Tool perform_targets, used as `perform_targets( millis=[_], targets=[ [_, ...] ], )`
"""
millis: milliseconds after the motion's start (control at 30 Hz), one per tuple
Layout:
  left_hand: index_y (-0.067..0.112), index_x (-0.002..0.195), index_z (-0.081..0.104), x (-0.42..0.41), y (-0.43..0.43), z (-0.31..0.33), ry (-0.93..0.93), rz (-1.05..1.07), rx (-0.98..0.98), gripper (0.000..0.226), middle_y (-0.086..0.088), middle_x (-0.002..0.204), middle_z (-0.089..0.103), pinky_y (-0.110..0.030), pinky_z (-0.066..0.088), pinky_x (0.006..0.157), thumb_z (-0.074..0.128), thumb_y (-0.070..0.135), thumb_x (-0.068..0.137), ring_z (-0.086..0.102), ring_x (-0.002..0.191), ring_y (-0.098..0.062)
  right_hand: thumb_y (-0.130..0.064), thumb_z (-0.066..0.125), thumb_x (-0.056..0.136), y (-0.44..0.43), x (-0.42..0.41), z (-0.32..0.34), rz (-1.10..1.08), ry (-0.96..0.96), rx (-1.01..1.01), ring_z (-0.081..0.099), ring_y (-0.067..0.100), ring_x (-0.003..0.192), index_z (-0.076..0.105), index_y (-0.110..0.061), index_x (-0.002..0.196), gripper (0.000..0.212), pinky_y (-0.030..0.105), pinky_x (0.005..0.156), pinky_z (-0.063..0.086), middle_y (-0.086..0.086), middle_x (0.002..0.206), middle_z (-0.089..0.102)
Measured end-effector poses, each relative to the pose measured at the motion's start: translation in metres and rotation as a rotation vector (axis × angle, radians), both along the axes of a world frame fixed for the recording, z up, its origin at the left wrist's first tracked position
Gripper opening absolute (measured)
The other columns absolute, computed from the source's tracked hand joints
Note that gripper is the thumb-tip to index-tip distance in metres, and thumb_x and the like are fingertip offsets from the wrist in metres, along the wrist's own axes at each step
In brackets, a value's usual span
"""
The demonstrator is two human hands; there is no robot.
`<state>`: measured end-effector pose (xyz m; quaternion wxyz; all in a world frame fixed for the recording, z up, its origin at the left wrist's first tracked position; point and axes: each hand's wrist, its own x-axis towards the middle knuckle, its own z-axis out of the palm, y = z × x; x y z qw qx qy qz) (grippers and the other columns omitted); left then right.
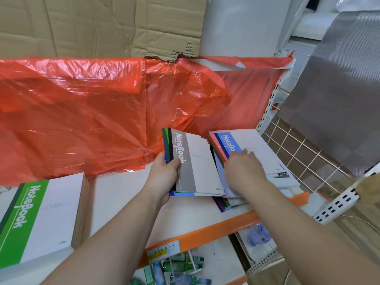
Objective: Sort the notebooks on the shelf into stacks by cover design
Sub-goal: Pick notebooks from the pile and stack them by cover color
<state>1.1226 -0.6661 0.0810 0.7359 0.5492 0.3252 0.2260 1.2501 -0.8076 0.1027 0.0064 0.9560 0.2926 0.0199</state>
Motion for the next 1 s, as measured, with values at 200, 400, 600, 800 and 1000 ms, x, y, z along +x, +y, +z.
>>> perform_targets(
  millis=[200, 400, 600, 800, 1000],
  targets=[
    [0.023, 0.119, 0.06, -0.001, 0.002, -0.002, 0.003, 0.009, -0.005, 0.024, -0.001, 0.107, 0.074, -0.041, 0.06, 0.069, 0.048, 0.013, 0.1, 0.072, 0.096, -0.025, -0.01, 0.055, 0.093, -0.006, 0.01, -0.005, -0.017, 0.067, -0.095, 0.049, 0.028, 0.115, 0.047, -0.003, 0.129, 0.038, 0.031, 0.09, 0.045, 0.017, 0.126, 0.053],
    [0.022, 0.118, 0.059, -0.001, 0.002, 0.0, -0.004, 0.011, -0.005, 0.023, -0.001, 0.106, 0.074, -0.042, 0.061, 0.071, 0.048, 0.013, 0.1, 0.072, 0.095, -0.025, -0.003, 0.052, 0.092, -0.005, 0.002, 0.013, 0.043, -0.027, -0.11, 0.06, 0.034, 0.108, 0.045, 0.001, 0.128, 0.038, 0.036, 0.083, 0.048, 0.018, 0.122, 0.059],
    [0.019, 0.12, 0.059, -0.002, 0.002, -0.003, -0.033, 0.034, -0.016, 0.021, -0.005, 0.11, 0.073, -0.046, 0.06, 0.078, 0.049, 0.023, 0.102, 0.072, 0.098, -0.026, -0.006, 0.042, 0.093, 0.023, -0.061, 0.031, 0.28, -0.071, 0.038, 0.063, 0.034, 0.098, 0.048, -0.004, 0.121, 0.029, 0.035, 0.065, 0.036, 0.016, 0.109, 0.064],
    [0.017, 0.118, 0.058, -0.015, 0.007, -0.005, -0.055, 0.049, 0.022, 0.021, -0.003, 0.106, 0.075, -0.047, 0.059, 0.083, 0.056, 0.028, 0.1, 0.073, 0.095, -0.025, -0.025, 0.038, 0.1, 0.037, -0.104, 0.014, 0.532, 0.025, 0.177, 0.061, 0.033, 0.091, 0.053, -0.011, 0.11, 0.023, 0.033, 0.061, 0.034, 0.011, 0.105, 0.064],
    [0.023, 0.115, 0.06, -0.047, 0.026, -0.006, -0.035, 0.07, 0.001, 0.017, -0.002, 0.105, 0.076, -0.048, 0.059, 0.081, 0.052, 0.018, 0.101, 0.074, 0.093, -0.023, -0.039, 0.044, 0.093, 0.043, -0.056, -0.019, 0.212, 0.33, 0.652, 0.054, 0.02, 0.111, 0.053, -0.021, 0.125, 0.038, 0.038, 0.094, 0.047, -0.003, 0.12, 0.06]
  ],
)
